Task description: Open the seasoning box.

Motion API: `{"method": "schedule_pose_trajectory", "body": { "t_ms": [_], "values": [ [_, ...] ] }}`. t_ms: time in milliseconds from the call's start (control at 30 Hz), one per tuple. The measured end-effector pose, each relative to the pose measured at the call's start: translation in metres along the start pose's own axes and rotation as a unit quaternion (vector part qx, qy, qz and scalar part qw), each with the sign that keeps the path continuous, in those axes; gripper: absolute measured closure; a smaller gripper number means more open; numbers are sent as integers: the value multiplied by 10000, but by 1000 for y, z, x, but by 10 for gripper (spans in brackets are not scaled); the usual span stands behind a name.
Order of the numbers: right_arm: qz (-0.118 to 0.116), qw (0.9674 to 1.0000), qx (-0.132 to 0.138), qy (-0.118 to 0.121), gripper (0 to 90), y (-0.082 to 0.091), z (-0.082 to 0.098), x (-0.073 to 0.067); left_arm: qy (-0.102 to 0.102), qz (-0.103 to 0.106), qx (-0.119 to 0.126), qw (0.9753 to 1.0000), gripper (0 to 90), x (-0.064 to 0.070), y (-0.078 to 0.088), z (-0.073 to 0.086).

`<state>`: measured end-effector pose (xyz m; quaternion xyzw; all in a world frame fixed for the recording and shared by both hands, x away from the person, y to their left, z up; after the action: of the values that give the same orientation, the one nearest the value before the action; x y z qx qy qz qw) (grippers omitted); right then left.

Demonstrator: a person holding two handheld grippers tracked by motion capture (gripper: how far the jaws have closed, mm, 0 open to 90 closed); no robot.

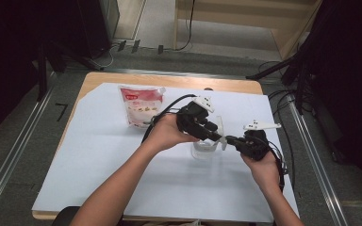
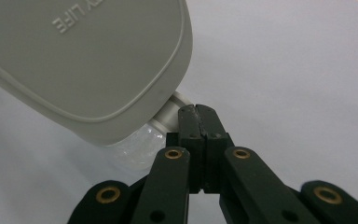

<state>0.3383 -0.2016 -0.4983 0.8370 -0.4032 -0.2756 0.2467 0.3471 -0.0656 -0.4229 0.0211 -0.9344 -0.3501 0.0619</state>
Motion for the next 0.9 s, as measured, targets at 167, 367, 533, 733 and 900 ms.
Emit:
{"method": "schedule_pose_trajectory", "body": {
  "t_ms": [167,367,533,733,900],
  "values": [
    [-7,10000,-1,-16,900,0,0,0,-19,126,-79,9999,747,4,-6,-7],
    [-33,10000,17,-58,900,1,1,0,73,280,-125,9995,814,6,-14,-10],
    [-62,9999,16,-84,900,1,1,0,170,336,-99,9992,813,6,-21,-12],
    [-77,9999,33,-111,900,1,1,1,210,289,-43,9994,763,5,-22,-15],
    [-98,9999,57,-113,882,2,0,1,184,187,-135,9996,644,4,-20,-12]
  ]
}}
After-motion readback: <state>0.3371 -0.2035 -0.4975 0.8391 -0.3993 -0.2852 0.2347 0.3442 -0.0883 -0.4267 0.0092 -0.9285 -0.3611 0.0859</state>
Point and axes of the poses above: each handheld gripper's, and its own axes: y roughly backward along the jaws, z roughly out of its underside, x roughly to its right, the point moved 7 cm from there along -y, roughly forward along the jaws, and after that the axes turned 6 degrees about -y, right-handed, at the moved point
